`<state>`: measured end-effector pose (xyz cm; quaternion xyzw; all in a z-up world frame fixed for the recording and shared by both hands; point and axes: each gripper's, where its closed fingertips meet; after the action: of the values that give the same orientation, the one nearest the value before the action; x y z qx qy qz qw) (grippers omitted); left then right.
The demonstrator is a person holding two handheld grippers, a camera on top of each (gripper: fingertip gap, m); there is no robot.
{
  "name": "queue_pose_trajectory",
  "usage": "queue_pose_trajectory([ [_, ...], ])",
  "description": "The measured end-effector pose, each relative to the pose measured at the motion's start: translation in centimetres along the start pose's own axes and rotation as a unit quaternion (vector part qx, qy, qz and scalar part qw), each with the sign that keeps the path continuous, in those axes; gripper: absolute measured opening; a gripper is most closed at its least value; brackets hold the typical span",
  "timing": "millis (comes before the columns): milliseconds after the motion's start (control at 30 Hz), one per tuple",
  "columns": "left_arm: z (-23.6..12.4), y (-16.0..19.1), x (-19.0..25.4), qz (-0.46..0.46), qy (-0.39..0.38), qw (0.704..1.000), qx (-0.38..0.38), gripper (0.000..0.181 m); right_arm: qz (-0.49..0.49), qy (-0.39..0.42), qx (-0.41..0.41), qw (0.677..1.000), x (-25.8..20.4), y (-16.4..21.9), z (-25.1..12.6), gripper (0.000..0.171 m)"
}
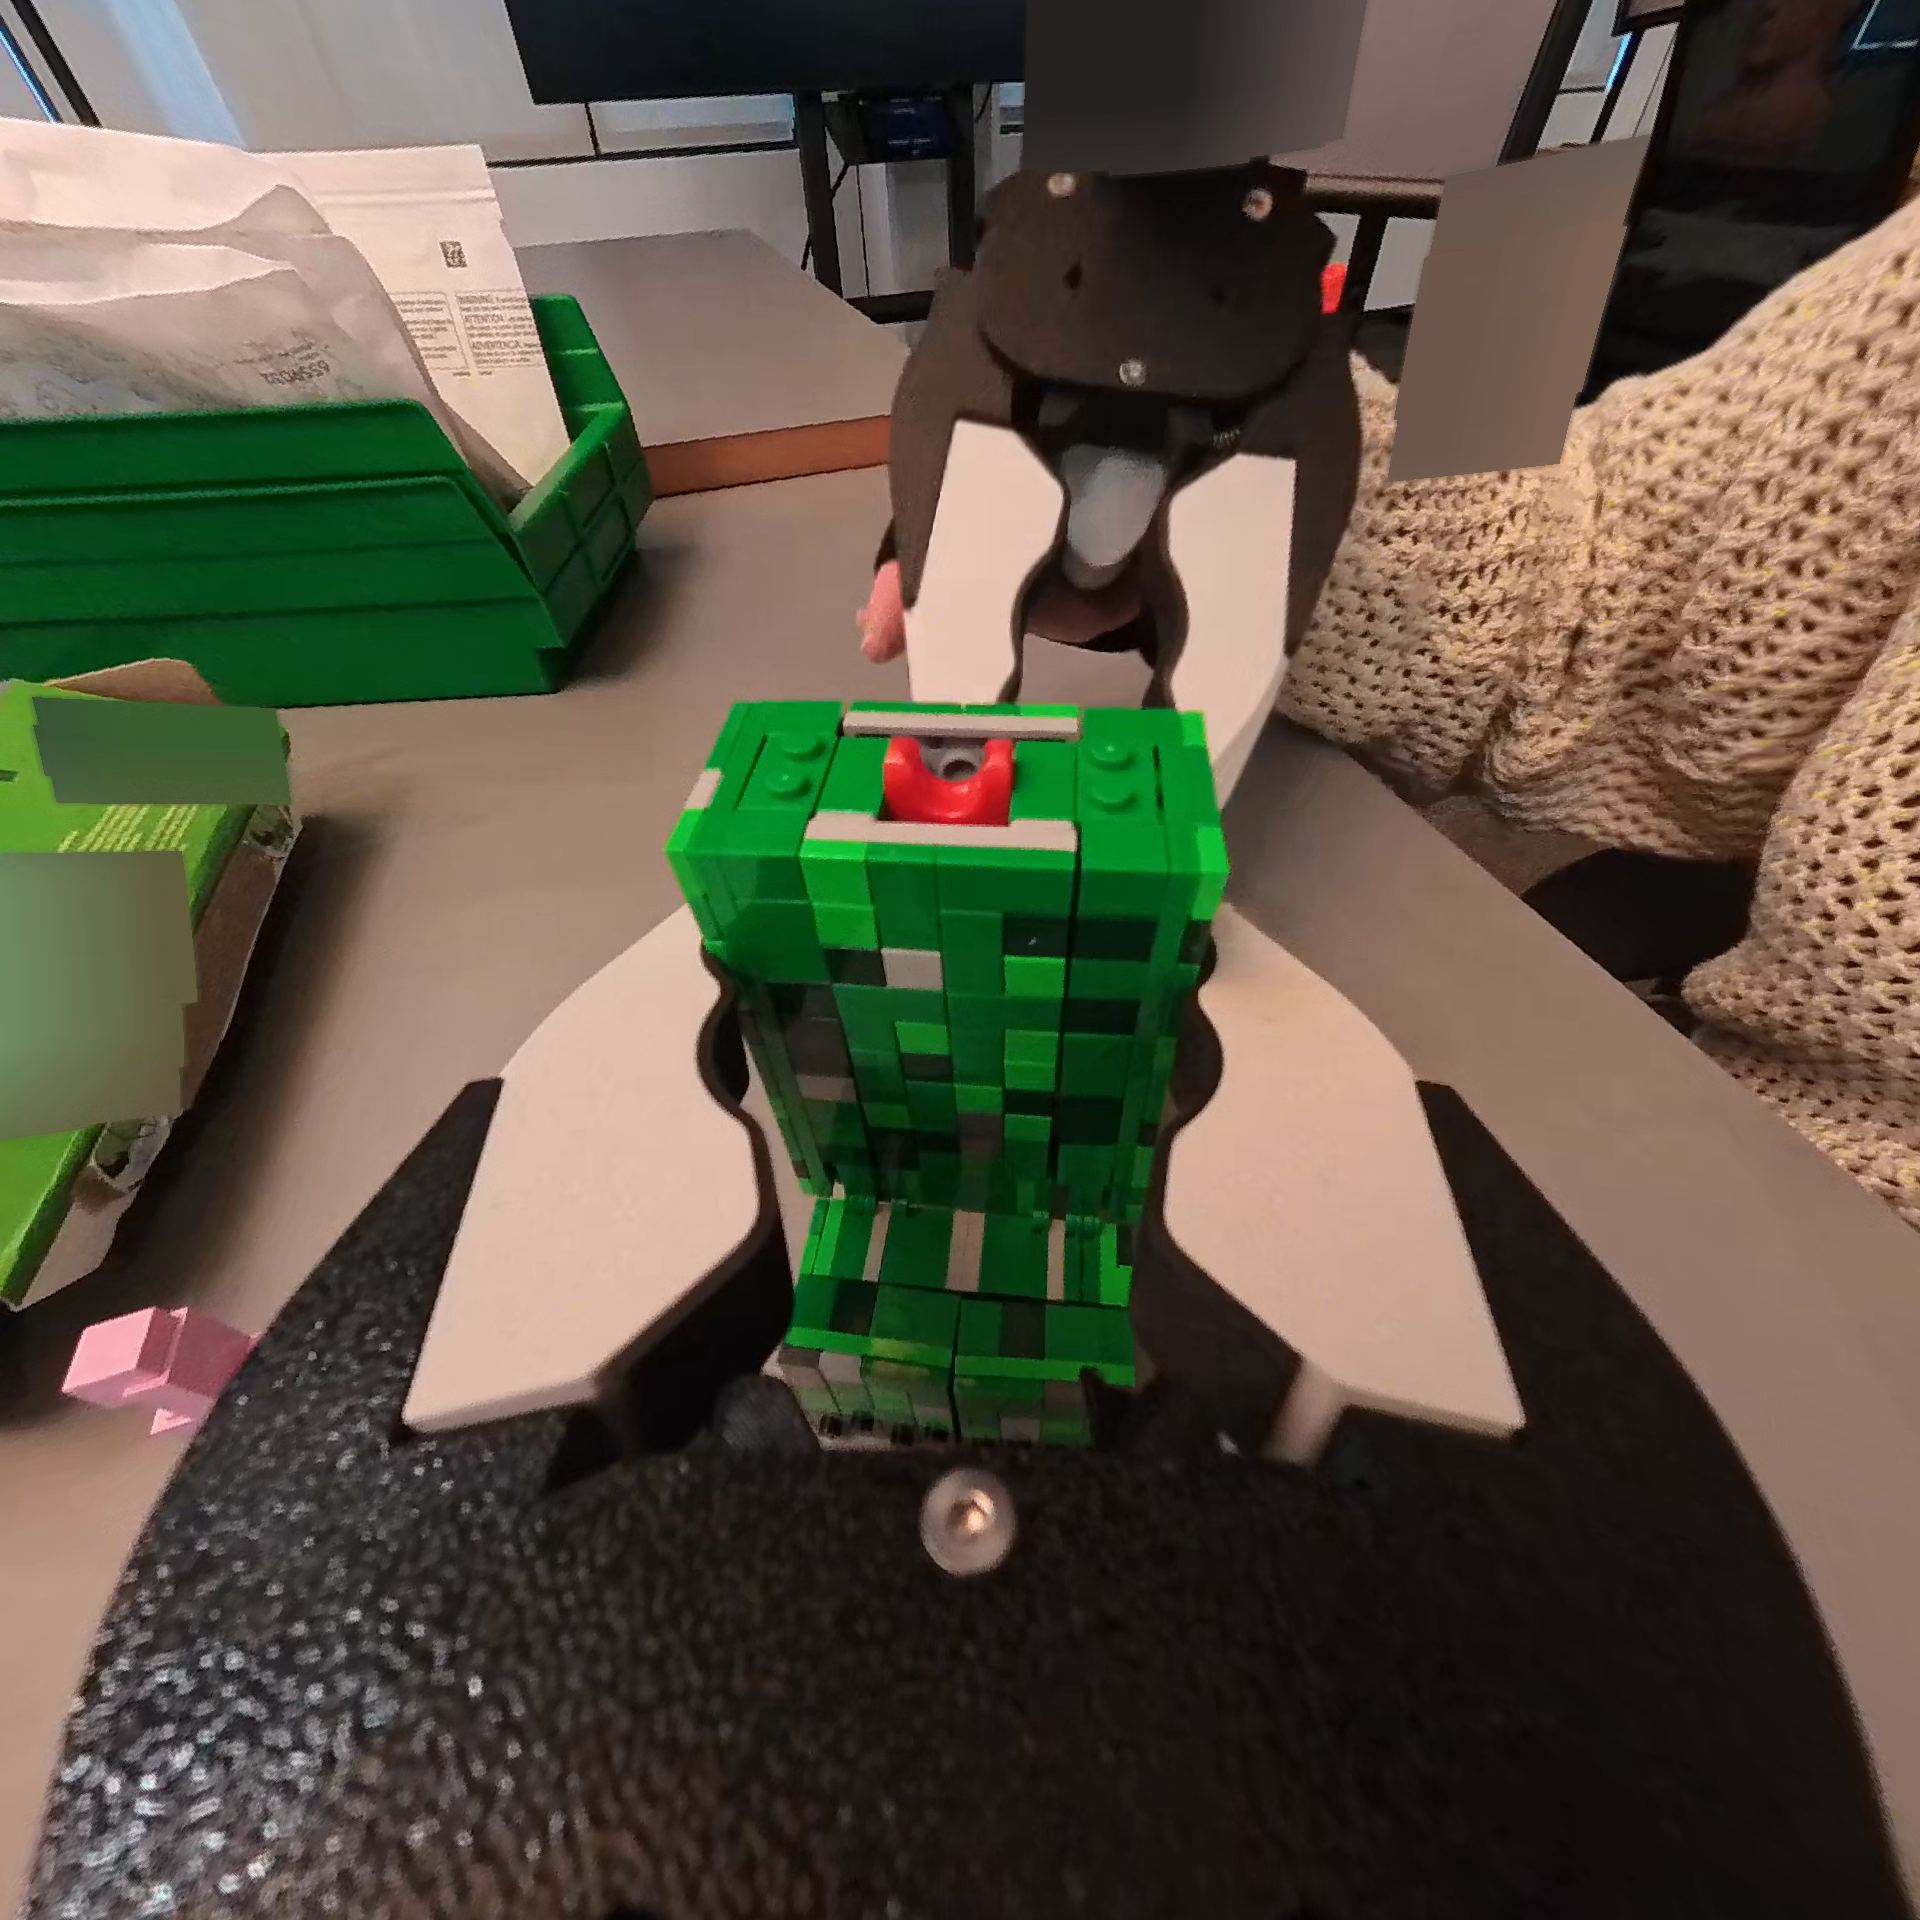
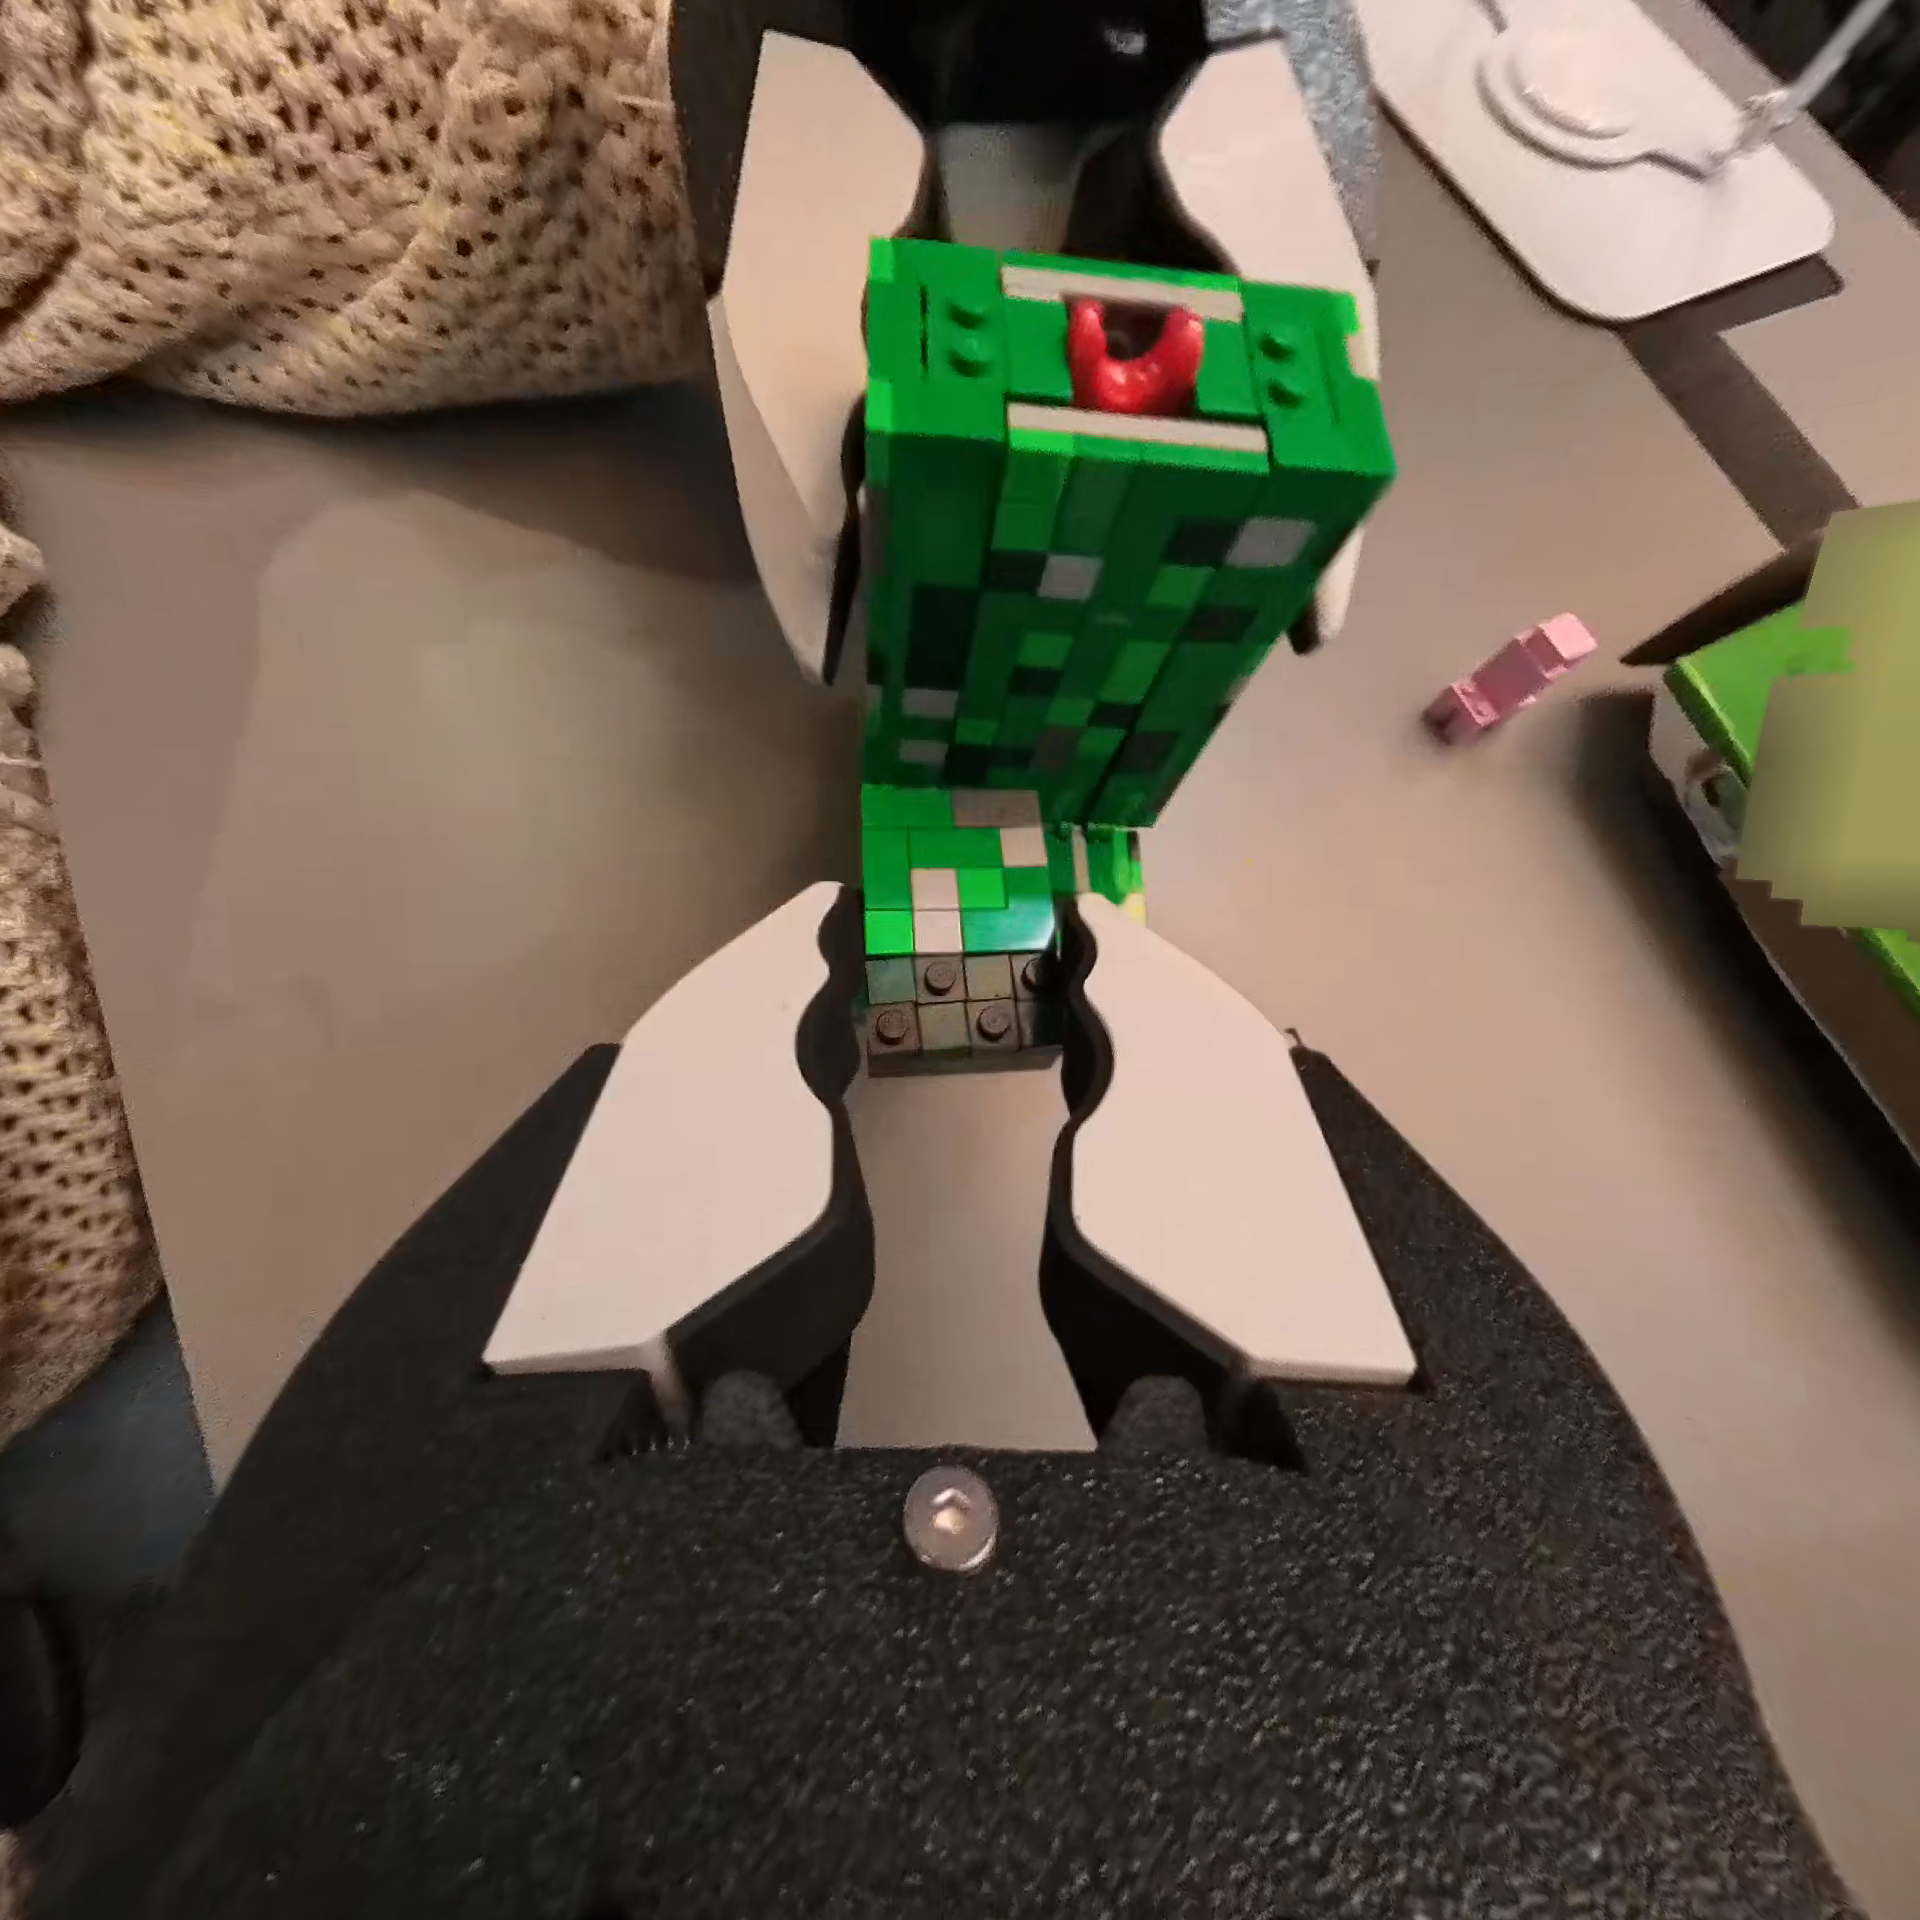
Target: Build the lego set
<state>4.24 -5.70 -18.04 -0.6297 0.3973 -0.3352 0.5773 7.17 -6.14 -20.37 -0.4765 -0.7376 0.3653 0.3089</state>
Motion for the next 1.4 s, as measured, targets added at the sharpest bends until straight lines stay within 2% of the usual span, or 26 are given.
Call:
queue_pose_trajectory([
  [133, 0.0, 0.0, 0.0, 0.001, -0.001, 1.0, -0.001, 0.08, 0.004, -0.019, -0.012, 1.0, -0.2, -0.4, 0.9, 0.036],
  [600, 0.0, 0.0, 0.0, 0.0, -0.001, 1.0, 0.0, 0.08, 0.014, 0.011, -0.019, 1.0, -0.5, 0.1, 1.6, 0.035],
  [767, 0.0, 0.0, -0.1, 0.0, -0.001, 1.0, 0.0, 0.08, -0.002, 0.028, -0.023, 0.999, -0.6, 0.2, 1.7, 0.055],
  [867, 0.0, 0.0, -0.1, -0.001, -0.002, 1.0, 0.001, 0.08, -0.044, 0.101, -0.018, 0.994, 0.0, 0.1, 0.8, 0.075],
  [900, 0.0, 0.0, -0.1, -0.001, -0.003, 1.0, 0.001, 0.08, -0.068, 0.133, -0.013, 0.989, 0.0, 0.1, 0.3, 0.076],
  [1033, 0.0, 0.0, -0.2, -0.003, -0.011, 1.0, 0.0, 0.08, -0.177, 0.295, 0.011, 0.939, -0.9, -0.1, -0.2, 0.085],
  [1133, 0.1, 0.0, -0.3, -0.006, -0.02, 1.0, -0.001, 0.08, -0.309, 0.411, -0.039, 0.857, -1.2, -0.1, -0.1, 0.08],
  [1200, 0.3, 0.0, -0.3, -0.004, -0.025, 1.0, -0.002, 0.08, -0.366, 0.445, -0.092, 0.812, -0.7, 0.5, 0.2, 0.079],
  [1400, 0.3, 0.0, -0.4, -0.009, -0.033, 0.999, 0.005, 0.08, -0.36, 0.489, -0.114, 0.787, 0.6, 1.1, 0.3, 0.076],
])
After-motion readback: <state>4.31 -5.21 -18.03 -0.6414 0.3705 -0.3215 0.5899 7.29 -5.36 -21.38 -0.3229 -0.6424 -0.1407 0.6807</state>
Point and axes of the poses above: each gripper's, where its closed fingertips meet, z out along the fingers, y out of its underside, x = y × z across the jaws, and after that the axes turned 8 degrees about x, right-handed
